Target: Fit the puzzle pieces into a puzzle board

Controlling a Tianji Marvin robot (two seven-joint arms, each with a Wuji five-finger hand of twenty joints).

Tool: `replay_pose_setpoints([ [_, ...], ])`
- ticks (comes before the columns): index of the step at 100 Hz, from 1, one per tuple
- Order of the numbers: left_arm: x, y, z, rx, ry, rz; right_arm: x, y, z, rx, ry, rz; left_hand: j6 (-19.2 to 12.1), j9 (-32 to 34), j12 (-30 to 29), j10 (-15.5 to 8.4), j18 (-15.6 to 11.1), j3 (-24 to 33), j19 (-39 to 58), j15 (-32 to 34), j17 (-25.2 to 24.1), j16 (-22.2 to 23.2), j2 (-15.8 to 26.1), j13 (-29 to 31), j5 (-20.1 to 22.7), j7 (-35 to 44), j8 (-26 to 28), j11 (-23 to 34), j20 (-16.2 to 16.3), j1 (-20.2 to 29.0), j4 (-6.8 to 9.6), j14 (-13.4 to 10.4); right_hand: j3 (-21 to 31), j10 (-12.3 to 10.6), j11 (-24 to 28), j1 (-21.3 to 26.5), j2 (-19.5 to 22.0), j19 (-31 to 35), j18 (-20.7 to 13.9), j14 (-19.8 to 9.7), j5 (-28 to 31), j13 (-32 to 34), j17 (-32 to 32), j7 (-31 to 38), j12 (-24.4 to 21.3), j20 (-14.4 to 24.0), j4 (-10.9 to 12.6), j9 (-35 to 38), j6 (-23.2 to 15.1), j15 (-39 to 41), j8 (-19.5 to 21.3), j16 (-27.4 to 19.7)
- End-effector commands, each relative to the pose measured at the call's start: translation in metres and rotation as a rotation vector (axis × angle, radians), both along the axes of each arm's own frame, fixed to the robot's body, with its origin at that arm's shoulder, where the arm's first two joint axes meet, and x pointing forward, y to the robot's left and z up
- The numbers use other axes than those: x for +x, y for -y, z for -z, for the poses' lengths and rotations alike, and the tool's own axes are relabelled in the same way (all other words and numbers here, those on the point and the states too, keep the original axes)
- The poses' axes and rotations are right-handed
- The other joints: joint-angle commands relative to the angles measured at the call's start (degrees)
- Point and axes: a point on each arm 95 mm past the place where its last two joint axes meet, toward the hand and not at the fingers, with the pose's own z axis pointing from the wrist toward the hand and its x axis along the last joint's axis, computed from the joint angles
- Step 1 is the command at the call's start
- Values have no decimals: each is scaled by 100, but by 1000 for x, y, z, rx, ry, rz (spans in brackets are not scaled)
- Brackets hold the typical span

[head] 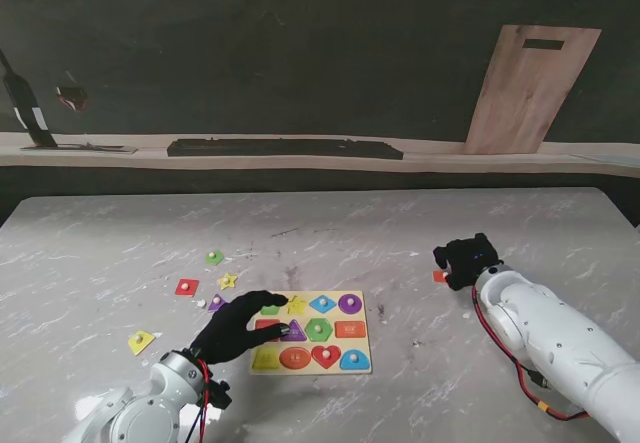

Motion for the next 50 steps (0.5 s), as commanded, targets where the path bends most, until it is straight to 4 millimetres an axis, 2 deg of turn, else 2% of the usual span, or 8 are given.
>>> replay_pose_setpoints([
  [1, -1, 2, 0, -5, -4, 0, -1, -4, 2, 1, -6, -12, -164, 36, -92, -87, -405, -204, 7, -81, -76, -37, 164, -188, 89, 37, -102, -27, 14, 84, 224, -243, 26, -179, 14, 210, -153, -30, -45, -85, 111, 123, 27, 323, 24, 84, -350, 197, -191, 147, -191, 67],
  [11, -1, 2, 0, -5, -3, -1, 0, -5, 4, -1, -9, -11, -167, 39, -91, -90, -403, -209, 8, -78, -79, -36, 161, -186, 95, 39, -102, -25, 12, 82, 222, -243, -90, -233, 36, 452, -173, -18, -38, -91, 254, 242, 86, 856, -3, 72, -562, 445, -600, 220, -479, 104],
  [21, -1, 1, 0, -5, -1, -1, -1, -5, 6, 3, -8, -9, -168, 39, -91, -91, -404, -209, 10, -78, -77, -38, 163, -188, 93, 39, -101, -25, 10, 85, 221, -246, -159, -271, 75, 642, 118, 20, -49, -104, 760, 434, 199, 1110, -180, 67, -570, 875, -965, 384, -402, 177],
  [36, -2, 1, 0, -6, -1, -2, -3, -6, 10, 8, -5, -7, -167, 34, -92, -92, -402, -210, 10, -80, -81, -40, 168, -190, 95, 41, -100, -25, 6, 86, 221, -250, -92, -283, 128, 686, 41, 79, -44, -128, 1012, 605, 315, 1133, -247, 75, -556, 1139, -982, 519, -352, 237],
  [50, -1, 1, 0, -6, -2, -1, -5, -5, 13, 28, 0, -6, -165, 31, -92, -97, -407, -211, 10, -80, -79, -41, 167, -194, 90, 40, -101, -23, 4, 86, 221, -250, 161, -168, 244, 708, -126, 145, -94, -140, 1211, 745, 478, 1191, -285, 73, -540, 1316, -859, 659, -326, 310],
])
